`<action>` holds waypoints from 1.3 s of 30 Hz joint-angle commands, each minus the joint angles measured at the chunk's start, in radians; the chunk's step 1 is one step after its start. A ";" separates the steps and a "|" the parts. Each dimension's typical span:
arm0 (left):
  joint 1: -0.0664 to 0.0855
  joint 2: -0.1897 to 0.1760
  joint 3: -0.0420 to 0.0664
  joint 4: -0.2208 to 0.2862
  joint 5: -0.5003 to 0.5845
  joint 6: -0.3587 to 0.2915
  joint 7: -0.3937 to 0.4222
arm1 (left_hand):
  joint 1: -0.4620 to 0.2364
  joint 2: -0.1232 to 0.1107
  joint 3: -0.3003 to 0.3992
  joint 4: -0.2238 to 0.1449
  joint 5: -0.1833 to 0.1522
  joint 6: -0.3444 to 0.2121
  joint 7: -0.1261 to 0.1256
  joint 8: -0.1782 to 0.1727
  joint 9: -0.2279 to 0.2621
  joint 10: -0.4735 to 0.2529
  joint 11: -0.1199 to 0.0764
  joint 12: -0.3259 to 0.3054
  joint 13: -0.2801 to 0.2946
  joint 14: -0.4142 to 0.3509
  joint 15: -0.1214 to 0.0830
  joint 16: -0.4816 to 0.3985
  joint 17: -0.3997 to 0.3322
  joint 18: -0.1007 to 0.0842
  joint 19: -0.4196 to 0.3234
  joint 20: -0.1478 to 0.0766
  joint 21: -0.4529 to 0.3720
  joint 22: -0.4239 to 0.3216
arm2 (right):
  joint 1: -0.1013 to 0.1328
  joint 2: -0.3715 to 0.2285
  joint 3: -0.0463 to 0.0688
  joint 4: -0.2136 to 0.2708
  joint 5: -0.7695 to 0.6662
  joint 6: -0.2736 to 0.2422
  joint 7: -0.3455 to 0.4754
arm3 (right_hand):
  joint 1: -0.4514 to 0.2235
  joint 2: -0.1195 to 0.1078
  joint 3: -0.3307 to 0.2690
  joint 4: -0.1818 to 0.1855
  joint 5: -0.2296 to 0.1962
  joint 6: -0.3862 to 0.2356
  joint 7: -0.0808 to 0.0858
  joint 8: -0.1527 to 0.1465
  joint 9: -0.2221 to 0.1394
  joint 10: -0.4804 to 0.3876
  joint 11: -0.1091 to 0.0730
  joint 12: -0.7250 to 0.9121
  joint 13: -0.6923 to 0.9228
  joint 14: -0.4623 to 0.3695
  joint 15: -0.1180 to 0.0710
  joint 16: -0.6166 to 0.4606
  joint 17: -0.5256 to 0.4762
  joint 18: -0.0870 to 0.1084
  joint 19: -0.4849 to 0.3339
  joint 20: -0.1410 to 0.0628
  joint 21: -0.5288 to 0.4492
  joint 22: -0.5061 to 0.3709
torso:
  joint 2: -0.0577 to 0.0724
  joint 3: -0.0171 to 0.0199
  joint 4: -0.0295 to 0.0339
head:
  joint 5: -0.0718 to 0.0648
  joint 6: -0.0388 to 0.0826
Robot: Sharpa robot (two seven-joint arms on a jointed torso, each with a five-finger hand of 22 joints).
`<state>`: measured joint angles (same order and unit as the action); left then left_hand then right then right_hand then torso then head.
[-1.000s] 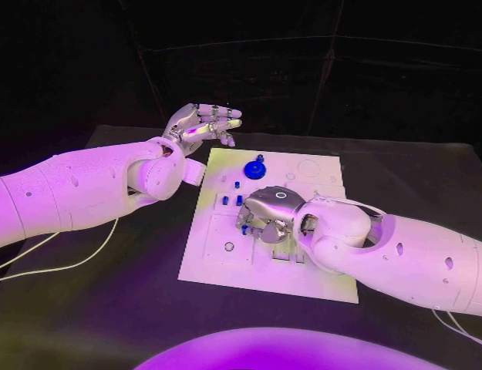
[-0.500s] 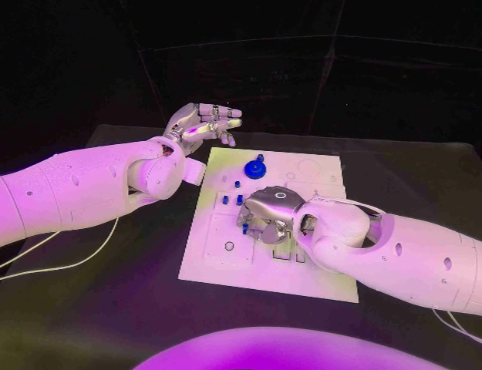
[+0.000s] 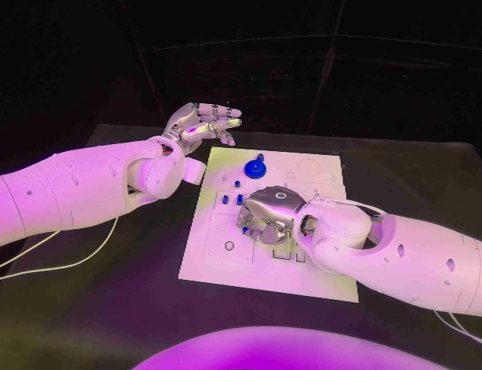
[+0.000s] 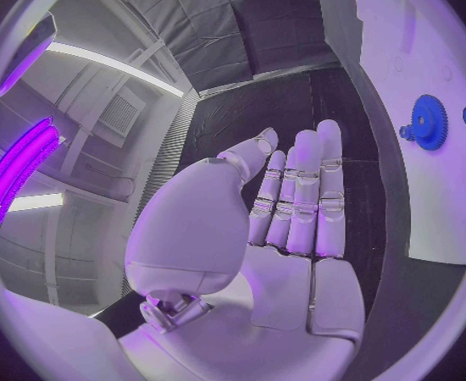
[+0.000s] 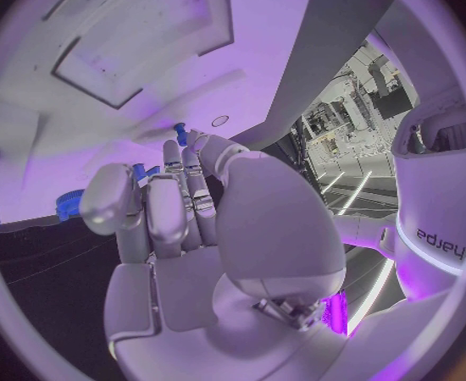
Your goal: Assemble the parts on the task board
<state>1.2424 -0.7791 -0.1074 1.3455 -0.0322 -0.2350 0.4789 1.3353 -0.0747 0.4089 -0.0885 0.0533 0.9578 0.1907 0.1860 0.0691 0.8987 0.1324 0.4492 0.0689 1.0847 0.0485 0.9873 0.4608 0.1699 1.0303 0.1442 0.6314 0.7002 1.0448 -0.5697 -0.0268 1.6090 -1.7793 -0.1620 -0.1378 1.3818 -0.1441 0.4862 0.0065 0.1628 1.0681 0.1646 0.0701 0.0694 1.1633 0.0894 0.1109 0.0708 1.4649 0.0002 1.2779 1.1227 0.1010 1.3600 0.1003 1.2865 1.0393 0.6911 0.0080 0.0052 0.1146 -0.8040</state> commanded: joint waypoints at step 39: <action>0.002 -0.010 0.000 -0.002 0.003 0.001 0.005 | 0.013 0.003 0.001 -0.007 0.004 -0.002 0.003 0.005 -0.001 -0.009 -0.001 0.005 -0.001 -0.008 -0.002 -0.004 -0.003 0.012 -0.009 0.000 -0.004 -0.001 | 0.096 -0.315 0.011 0.132 0.079 -0.021 -0.111 | -0.002 0.001 -0.430 0.100 0.012 -0.153 -0.015 -0.002 0.000 -0.218 0.017 0.056 -0.003 -0.004 0.014 -0.074 -0.139 0.030 -0.052 0.013 -0.139 -0.189 | -0.001 -0.0004 -0.0026 | -0.051 0.043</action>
<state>1.2425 -0.7891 -0.1079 1.3429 -0.0319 -0.2368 0.4752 1.3404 -0.0696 0.4089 -0.0884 0.0533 0.9578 0.1907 0.1860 0.0693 0.8951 0.1287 0.4492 0.0689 1.0810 0.0448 0.9873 0.4590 0.1697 1.0303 0.1442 0.6314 0.7003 1.1385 -0.8831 -0.0160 1.7370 -1.7017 -0.2184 -0.2151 1.3733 -0.1434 0.0646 0.1021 0.1690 0.9180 0.1541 0.0658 0.0680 0.9515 0.1075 0.1636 0.0679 1.4633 0.0156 1.2080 0.9849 0.1169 1.3083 0.1160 1.1504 0.8517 0.6889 0.0063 0.0021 0.0645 -0.7628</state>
